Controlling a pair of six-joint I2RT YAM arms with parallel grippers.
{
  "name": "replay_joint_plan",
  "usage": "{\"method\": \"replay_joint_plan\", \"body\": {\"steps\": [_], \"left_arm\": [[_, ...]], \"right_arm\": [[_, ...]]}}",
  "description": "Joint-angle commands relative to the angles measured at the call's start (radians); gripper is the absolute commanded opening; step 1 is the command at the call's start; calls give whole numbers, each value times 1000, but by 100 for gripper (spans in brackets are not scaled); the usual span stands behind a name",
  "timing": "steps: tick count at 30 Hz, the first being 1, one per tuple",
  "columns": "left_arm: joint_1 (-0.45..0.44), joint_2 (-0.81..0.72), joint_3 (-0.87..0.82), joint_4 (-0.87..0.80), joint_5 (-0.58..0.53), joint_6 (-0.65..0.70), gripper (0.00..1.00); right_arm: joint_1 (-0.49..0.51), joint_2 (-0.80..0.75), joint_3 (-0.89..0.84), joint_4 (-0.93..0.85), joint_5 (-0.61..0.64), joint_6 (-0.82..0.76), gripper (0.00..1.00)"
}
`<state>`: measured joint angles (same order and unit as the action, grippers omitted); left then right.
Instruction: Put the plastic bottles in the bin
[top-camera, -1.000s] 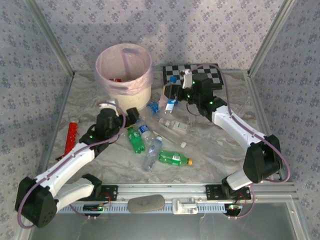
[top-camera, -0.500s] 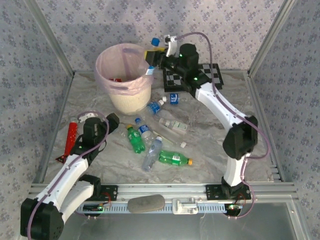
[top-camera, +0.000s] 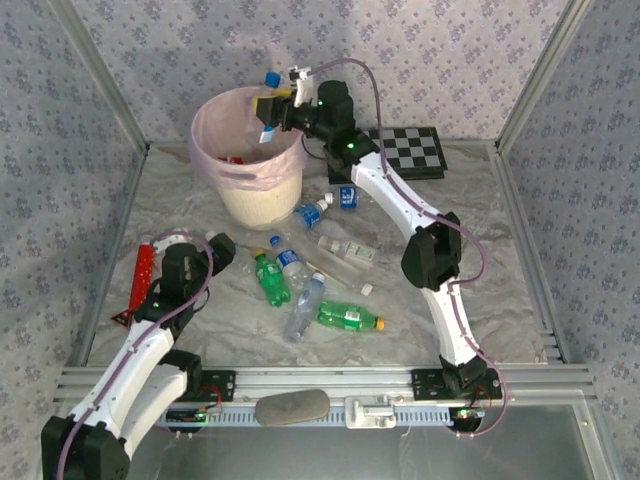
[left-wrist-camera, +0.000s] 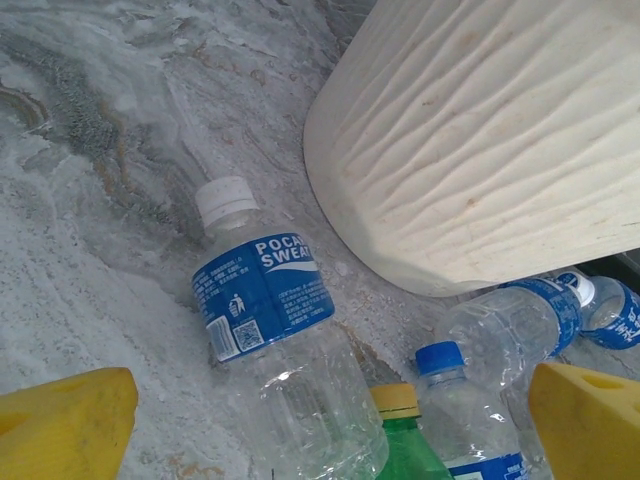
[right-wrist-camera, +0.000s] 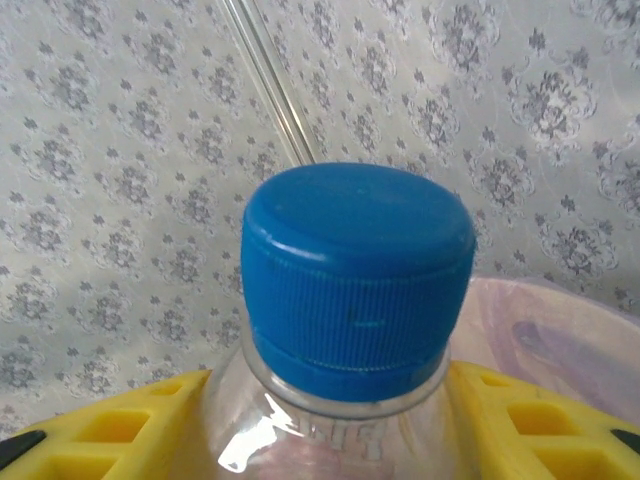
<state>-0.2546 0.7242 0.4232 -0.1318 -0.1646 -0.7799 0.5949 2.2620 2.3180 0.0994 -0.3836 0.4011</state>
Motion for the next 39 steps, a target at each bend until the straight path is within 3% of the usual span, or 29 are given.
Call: {"method": "replay_joint_plan", "body": {"steps": [1,10,20,31,39], "left_arm": [[9,-15,-3,-11,13,-5,100],[13,-7,-2,-6,20,-16,100],[14,2,9,-18,23,-25,100],[-3,113,51,-41,35,-71,100],[-118,303,150,-45,-63,-110,100]], "right_arm": [[11,30,52,-24,23,-20,57],[16,25,61,-27,34,-39,80],[16,-62,26,-45,5,-61,82],[12,-423,-465,22,96,-151,88],[-12,-621,-778,-15,201,-171,99]]}}
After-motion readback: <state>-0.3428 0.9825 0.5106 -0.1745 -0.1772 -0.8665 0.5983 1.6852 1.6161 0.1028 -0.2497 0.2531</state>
